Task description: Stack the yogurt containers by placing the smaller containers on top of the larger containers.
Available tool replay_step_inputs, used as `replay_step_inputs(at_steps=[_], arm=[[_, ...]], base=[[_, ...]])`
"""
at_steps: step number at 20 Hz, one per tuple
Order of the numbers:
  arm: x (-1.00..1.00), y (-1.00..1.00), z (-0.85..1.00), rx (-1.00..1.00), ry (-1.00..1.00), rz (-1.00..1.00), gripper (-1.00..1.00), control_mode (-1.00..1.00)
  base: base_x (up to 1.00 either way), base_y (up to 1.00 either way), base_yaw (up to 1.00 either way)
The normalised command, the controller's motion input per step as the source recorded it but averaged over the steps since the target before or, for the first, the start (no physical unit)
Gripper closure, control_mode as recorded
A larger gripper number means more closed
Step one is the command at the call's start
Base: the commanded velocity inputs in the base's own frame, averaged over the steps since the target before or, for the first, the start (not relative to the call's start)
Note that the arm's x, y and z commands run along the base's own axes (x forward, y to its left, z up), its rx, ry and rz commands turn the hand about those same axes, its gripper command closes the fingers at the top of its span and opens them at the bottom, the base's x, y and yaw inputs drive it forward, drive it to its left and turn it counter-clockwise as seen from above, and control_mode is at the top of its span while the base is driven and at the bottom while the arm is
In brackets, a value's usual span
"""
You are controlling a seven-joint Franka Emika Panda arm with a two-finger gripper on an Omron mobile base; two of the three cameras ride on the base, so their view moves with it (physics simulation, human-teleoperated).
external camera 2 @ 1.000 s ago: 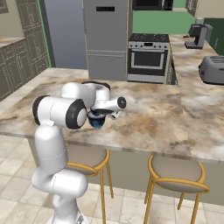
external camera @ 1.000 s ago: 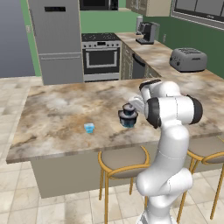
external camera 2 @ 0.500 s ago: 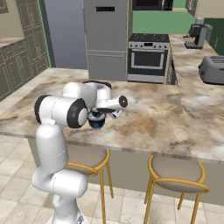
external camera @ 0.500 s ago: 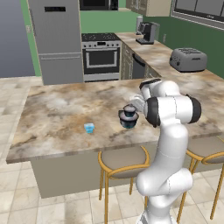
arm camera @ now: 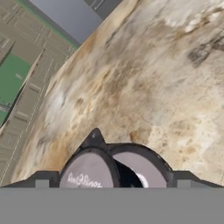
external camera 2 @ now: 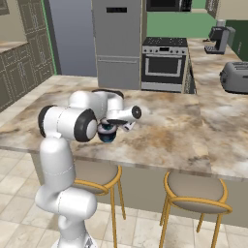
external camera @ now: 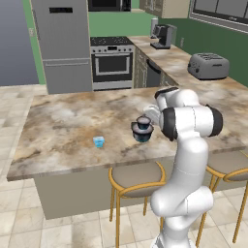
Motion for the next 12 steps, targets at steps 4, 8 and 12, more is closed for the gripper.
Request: replay_step_inputs(at_steps=[4,8,12], arm=[[-0.04,0.0,0.26,0.0,-0.03,0.0,-1.0,-1.0],[-0.16,-0.01,0.41,0.0,-0.01,0.04,-1.0,-1.0],[-0.21,0.0,0.33,-0.06,0.0,0.02,-1.0,-1.0]], base=[[0.0,0.0,0.0],[0.0,0.0,0.0],[0.0,0.0,0.0]])
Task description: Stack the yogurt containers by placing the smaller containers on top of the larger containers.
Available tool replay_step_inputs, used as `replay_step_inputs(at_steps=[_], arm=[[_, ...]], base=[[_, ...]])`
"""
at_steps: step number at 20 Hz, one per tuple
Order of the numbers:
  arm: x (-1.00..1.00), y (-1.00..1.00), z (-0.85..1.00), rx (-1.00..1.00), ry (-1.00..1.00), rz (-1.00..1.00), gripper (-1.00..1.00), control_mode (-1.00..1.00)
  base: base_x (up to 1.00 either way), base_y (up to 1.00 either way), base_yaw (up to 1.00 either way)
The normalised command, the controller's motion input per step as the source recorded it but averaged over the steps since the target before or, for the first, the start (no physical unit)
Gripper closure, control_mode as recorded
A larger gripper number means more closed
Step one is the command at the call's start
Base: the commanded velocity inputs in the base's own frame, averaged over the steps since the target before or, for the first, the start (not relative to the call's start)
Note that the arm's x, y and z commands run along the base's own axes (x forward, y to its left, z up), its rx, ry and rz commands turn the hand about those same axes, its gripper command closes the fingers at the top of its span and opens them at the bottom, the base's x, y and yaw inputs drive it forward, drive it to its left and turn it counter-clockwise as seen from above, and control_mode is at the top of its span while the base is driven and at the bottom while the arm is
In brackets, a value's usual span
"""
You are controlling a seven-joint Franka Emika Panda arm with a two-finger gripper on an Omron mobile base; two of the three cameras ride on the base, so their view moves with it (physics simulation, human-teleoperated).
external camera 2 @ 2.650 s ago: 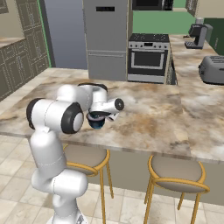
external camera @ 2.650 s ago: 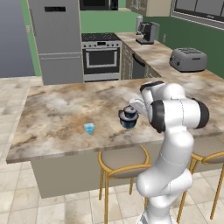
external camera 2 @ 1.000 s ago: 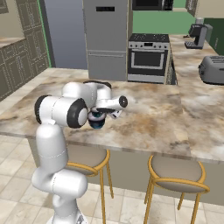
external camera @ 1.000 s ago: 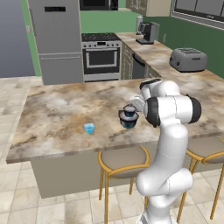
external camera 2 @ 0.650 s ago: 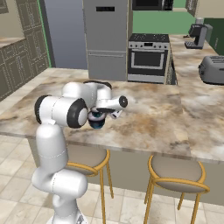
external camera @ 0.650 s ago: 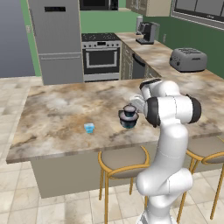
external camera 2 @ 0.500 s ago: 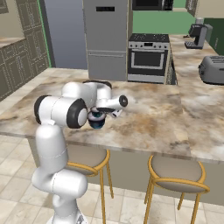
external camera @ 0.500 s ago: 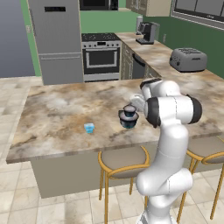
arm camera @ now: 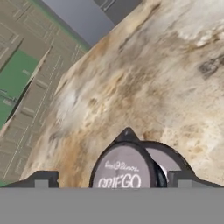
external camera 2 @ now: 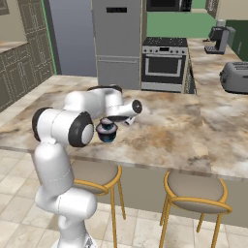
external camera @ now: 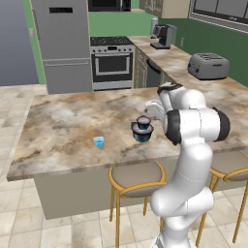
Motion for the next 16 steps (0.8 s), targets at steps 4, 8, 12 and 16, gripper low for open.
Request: replay_step_inputs(at_steps=[4,8,12,16], arm=[[-0.19,0.0,0.36,-0.12,0.0,0.0,-1.0,-1.0],[-0.17,0.0,0.4,-0.18,0.0,0.0,-1.0,-1.0],[-0.24,0.0,0.34,-0.2,0.01,0.0,-1.0,-1.0],[-0.34,0.04,0.28,-0.25,0.06,0.01,-1.0,-1.0]], base=[[0.0,0.0,0.0],[0.0,0.0,0.0],[0.0,0.0,0.0],[0.0,0.0,0.0]])
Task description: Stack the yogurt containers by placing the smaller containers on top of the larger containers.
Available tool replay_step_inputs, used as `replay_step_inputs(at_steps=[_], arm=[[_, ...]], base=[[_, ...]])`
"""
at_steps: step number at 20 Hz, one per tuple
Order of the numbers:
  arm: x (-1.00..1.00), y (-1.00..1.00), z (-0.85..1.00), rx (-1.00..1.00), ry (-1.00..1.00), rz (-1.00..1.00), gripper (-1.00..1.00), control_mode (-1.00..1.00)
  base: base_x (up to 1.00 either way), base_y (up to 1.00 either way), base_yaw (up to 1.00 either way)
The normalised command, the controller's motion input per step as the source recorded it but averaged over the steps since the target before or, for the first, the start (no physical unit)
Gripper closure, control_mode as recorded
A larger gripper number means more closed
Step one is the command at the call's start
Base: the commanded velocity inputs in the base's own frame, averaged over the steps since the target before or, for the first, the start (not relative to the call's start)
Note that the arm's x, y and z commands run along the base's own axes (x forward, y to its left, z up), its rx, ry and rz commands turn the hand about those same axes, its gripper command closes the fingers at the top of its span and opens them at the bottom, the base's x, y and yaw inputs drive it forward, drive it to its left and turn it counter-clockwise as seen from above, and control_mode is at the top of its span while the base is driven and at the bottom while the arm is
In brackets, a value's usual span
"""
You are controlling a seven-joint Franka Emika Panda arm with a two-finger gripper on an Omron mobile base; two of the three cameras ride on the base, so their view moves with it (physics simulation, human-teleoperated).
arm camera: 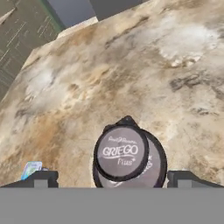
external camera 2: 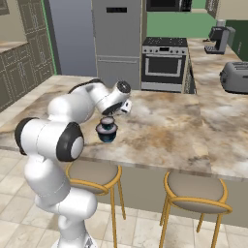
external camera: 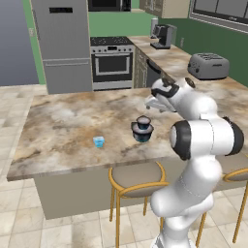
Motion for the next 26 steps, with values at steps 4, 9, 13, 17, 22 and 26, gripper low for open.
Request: replay_step_inputs(at_steps=[4,9,13,17,22,26], arm=[[-0.38,0.16,0.24,-0.24,0.08,0.03,-1.0,-1.0],[-0.5,0.33,0.06,-0.19,0.04,0.07,-1.0,-1.0],[-0.47,0.35,0.0,-0.12,0.0,0.09,-1.0,-1.0],[-0.55,0.51,0.0,-0.07,0.0,0.1,-1.0,-1.0],[-0.44,0.57,0.0,-0.01,-0.05,0.05,-1.0,-1.0],[-0.32,0.63,0.0,0.0,-0.02,0.01,-1.0,-1.0]], base=[[0.0,0.0,0.0],[0.0,0.0,0.0],[0.0,0.0,0.0],[0.0,0.0,0.0],[0.0,0.0,0.0],[0.0,0.0,0.0]])
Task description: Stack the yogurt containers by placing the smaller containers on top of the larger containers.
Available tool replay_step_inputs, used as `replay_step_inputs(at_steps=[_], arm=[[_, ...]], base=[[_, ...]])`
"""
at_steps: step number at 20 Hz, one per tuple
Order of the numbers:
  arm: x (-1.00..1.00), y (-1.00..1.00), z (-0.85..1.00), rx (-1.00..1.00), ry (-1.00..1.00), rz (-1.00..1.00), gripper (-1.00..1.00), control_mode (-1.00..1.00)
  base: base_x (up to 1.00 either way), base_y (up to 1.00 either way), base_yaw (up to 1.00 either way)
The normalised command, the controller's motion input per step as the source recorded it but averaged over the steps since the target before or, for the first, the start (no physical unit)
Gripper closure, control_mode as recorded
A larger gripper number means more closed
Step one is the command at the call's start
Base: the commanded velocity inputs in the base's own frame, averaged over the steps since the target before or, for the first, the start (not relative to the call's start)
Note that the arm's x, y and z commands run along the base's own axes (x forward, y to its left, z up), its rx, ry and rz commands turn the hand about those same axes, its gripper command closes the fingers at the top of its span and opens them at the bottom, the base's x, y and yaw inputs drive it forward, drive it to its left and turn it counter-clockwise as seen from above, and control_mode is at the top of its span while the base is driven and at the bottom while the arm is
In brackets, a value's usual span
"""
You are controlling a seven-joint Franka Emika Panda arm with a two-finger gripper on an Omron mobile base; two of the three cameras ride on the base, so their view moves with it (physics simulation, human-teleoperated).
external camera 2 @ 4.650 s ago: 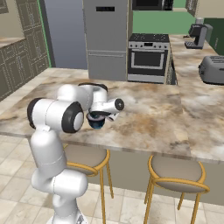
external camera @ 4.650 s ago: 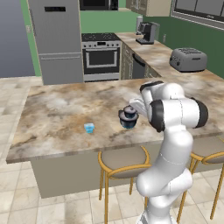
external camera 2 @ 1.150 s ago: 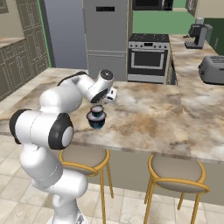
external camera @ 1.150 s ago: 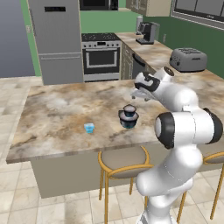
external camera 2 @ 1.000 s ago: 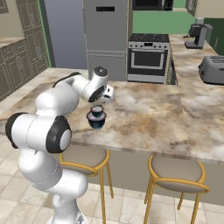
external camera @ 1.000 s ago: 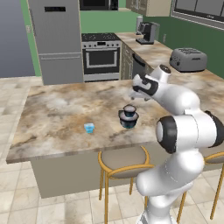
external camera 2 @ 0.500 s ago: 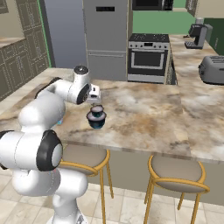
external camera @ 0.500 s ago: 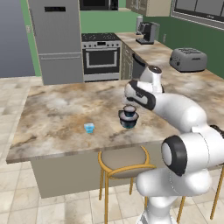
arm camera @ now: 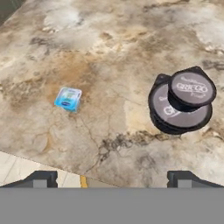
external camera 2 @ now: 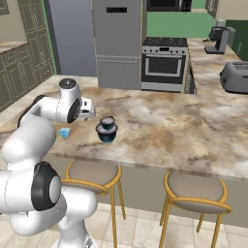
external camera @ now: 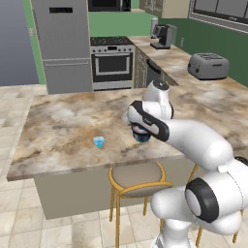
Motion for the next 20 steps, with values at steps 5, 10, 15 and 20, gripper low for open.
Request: replay_step_inputs(at_steps=[5,10,15,20], arm=[[-0.17,0.68,-0.01,0.0,0.0,0.0,-1.0,-1.0],[-0.01,0.63,-0.06,0.0,0.01,0.0,-1.0,-1.0],[0.09,0.66,-0.26,-0.04,0.01,0.0,-1.0,-1.0],[0.15,0.44,-0.29,-0.04,0.02,0.0,-1.0,-1.0]], base=[[0.0,0.0,0.0],[0.0,0.0,0.0],[0.0,0.0,0.0],[0.0,0.0,0.0]])
